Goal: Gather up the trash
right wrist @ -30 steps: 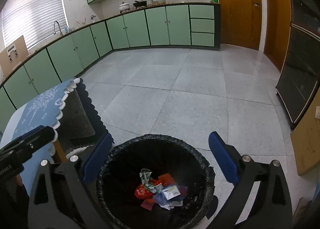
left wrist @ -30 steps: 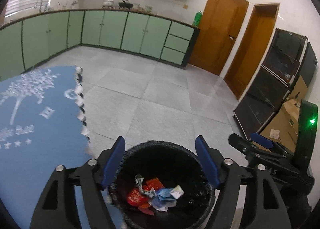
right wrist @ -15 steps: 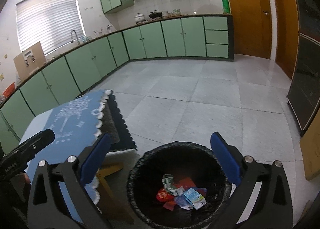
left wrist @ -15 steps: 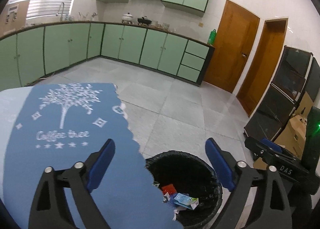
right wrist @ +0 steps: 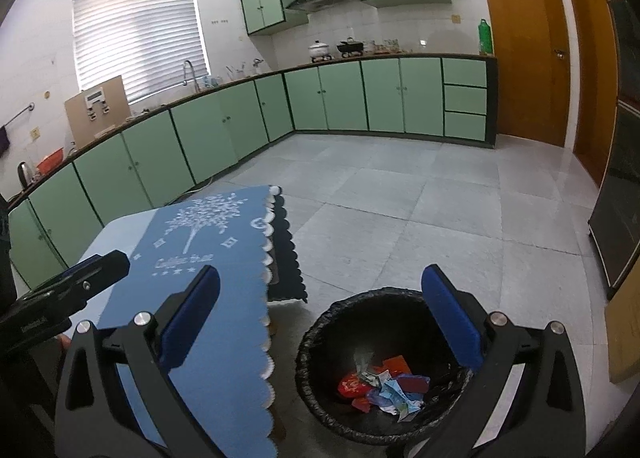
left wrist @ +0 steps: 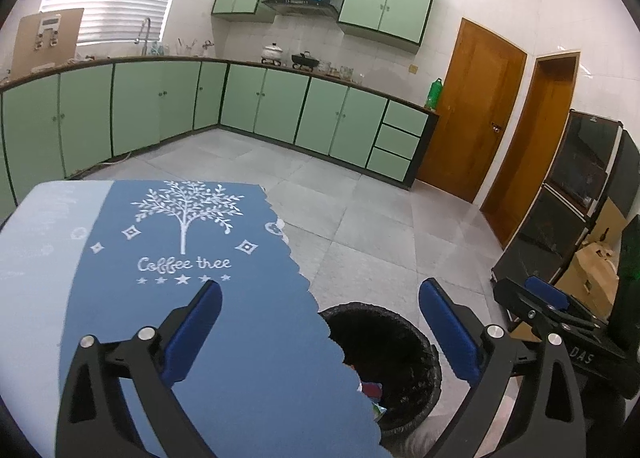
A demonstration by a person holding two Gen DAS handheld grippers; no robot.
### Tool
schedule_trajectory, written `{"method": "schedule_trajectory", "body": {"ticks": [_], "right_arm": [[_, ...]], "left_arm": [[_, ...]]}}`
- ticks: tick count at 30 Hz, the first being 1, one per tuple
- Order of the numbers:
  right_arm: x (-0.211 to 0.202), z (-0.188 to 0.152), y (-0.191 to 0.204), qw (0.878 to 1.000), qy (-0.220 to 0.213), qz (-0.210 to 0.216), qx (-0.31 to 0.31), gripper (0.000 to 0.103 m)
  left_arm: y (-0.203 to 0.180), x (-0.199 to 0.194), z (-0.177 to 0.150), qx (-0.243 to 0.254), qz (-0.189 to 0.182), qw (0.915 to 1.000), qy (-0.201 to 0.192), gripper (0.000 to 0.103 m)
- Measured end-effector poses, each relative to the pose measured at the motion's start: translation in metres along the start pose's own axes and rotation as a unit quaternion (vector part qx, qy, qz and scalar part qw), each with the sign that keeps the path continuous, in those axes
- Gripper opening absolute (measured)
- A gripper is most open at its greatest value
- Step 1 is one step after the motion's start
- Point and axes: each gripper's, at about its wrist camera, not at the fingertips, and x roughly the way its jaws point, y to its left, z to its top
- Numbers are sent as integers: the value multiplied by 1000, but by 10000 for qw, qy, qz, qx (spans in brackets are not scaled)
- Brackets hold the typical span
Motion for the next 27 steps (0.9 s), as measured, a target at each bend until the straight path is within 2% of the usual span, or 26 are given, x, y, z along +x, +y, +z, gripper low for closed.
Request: {"method": "schedule_trajectory", "body": {"ticks": [14, 27], "right_arm": [[-59, -1, 32, 9985, -337, 185, -392, 98], [-82, -3, 45, 9968, -544, 220, -535, 98]], "left_arm": [[-3, -61, -8, 126, 172, 9995, -250, 97], [-10, -93, -11, 287, 322, 9980, -454, 97]]}}
